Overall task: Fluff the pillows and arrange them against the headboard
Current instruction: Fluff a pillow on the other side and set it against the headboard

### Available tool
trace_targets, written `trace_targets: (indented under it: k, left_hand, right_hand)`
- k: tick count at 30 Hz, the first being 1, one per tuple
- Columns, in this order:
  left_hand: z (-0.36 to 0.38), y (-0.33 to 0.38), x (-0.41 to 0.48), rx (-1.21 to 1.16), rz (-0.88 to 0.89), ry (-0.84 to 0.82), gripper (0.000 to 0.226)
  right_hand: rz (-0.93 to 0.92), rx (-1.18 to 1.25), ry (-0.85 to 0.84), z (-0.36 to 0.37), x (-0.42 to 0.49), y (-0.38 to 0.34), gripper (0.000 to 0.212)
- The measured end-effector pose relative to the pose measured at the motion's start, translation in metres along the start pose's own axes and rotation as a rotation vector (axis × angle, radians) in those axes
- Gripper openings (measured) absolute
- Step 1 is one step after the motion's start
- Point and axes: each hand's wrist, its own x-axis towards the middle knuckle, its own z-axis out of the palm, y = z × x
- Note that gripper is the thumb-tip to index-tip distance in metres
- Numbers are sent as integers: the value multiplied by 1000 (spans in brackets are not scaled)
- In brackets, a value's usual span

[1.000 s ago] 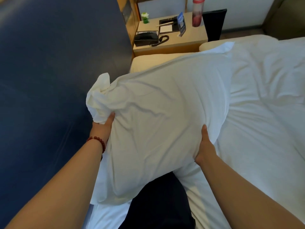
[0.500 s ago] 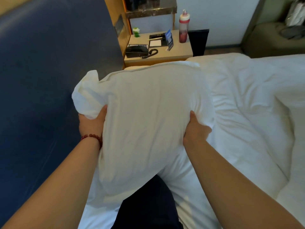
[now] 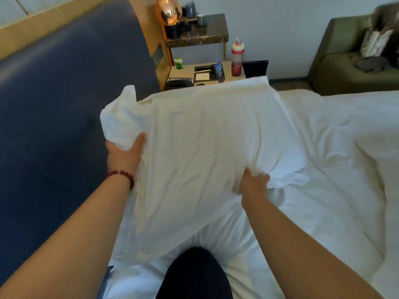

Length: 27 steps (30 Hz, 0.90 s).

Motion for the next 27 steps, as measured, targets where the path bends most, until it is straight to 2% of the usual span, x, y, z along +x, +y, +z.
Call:
trace_targets:
  k: [3,5,6,8,10,12,14,16,19,27]
  left_hand:
    - [15,-6,7,93,-102,-145,112]
    - [20,-17,13,161,-195,-165,116]
    - [22,-24,17,190,-219,-158,118]
    - [22,-34,26,216,-214,-144,120]
    - [24,-40,35,204,-200,-129,122]
    - [28,-38,44,176,-160,-123,122]
    - [34,-30,56,155,-79,-112,120]
    - [40,-16,73,162,29,-107,117]
    - [49,13,106,235,154,-127,114]
    - [80,92,186,396,339,-168,102]
  right_hand:
    - [34,-100,-277,2,8,37,77]
    - [-16,-195,-384,3,12,46,81]
    - [-46,-270,-380,2,16,46,83]
    - [-134,-536,-254,0,23,43,84]
    - [-321,-782,-169,3,29,37,85]
    - [-446,-863,-269,18,34,27,84]
    - [-432,-869,-366,44,39,20,75]
    - [-403,-808,-392,68,43,15,68]
    - [-425,-686,-404,101,48,4,68]
    - [-422,-491,-474,192,66,-42,70]
